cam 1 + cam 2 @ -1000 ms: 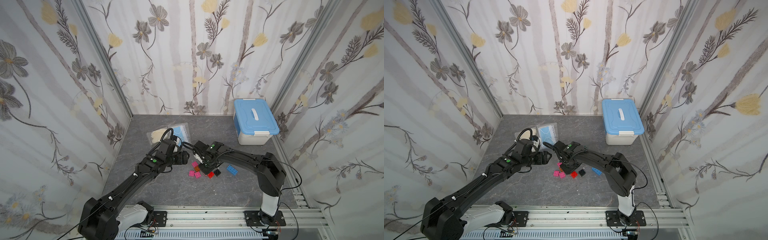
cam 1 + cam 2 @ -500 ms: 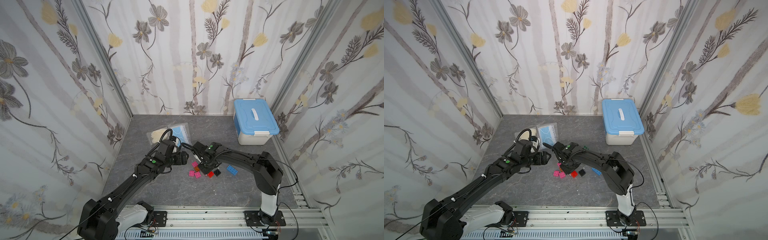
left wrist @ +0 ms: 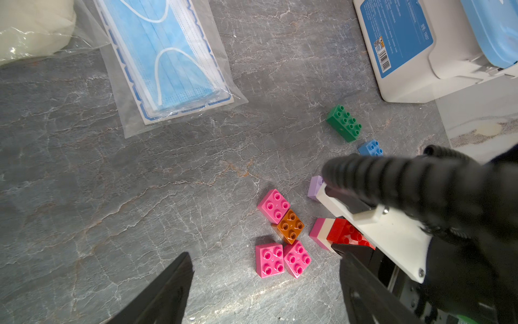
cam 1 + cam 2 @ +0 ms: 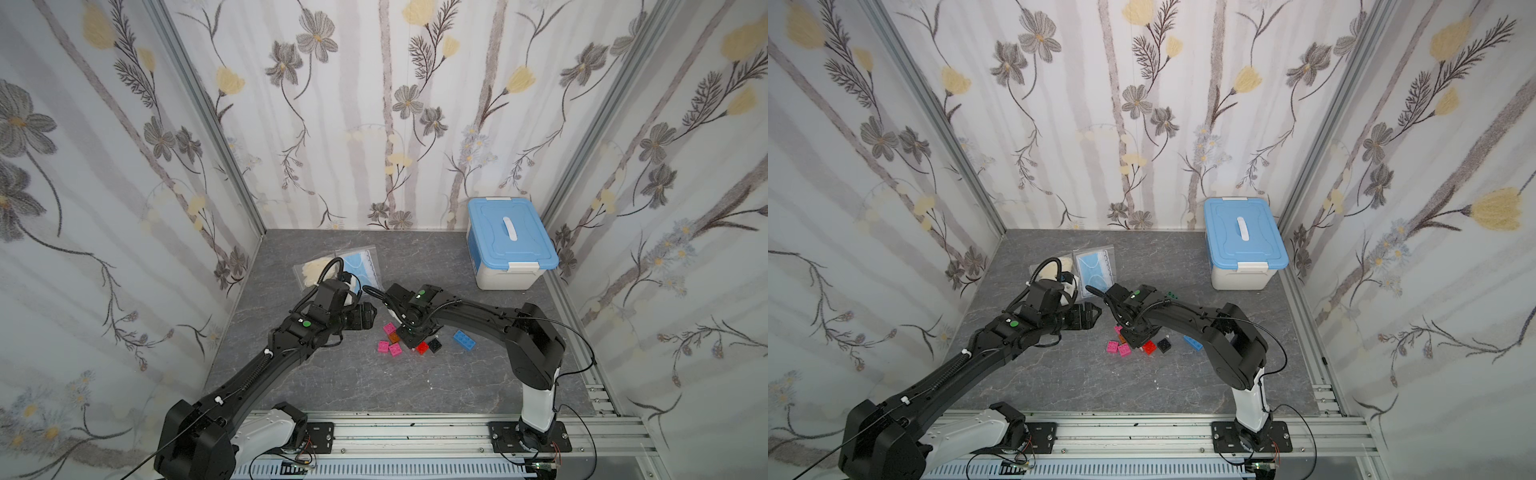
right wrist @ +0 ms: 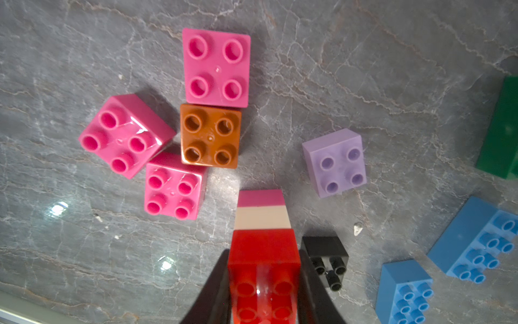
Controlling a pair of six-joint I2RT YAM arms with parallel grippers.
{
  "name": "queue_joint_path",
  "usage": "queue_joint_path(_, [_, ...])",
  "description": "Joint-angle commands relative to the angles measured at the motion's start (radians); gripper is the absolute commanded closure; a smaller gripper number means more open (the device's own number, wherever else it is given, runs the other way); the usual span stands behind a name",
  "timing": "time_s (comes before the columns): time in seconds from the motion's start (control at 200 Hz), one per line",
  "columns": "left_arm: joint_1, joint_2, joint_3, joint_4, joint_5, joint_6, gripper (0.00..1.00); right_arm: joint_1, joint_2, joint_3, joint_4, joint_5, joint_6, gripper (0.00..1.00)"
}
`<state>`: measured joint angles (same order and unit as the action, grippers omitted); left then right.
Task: Assemble the letter p with lego
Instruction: Assemble the lego brick with the lego brick.
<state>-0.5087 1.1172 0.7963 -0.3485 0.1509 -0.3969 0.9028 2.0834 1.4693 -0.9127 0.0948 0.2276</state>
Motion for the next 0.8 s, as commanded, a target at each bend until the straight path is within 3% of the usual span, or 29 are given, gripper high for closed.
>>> queue_joint_path(0.0, [0.002,-0.003,-0.001,0.014,0.000,0.002,0.15,0.000,-0.017,0.009,-0.014,0.020,0.011,0.79])
queue_joint_path(0.794, [0.004,-0.013,-0.002,0.008,-0.002,0.006,0.15,0.000,0.009,0.006,-0.008,0.013,0.016,0.79])
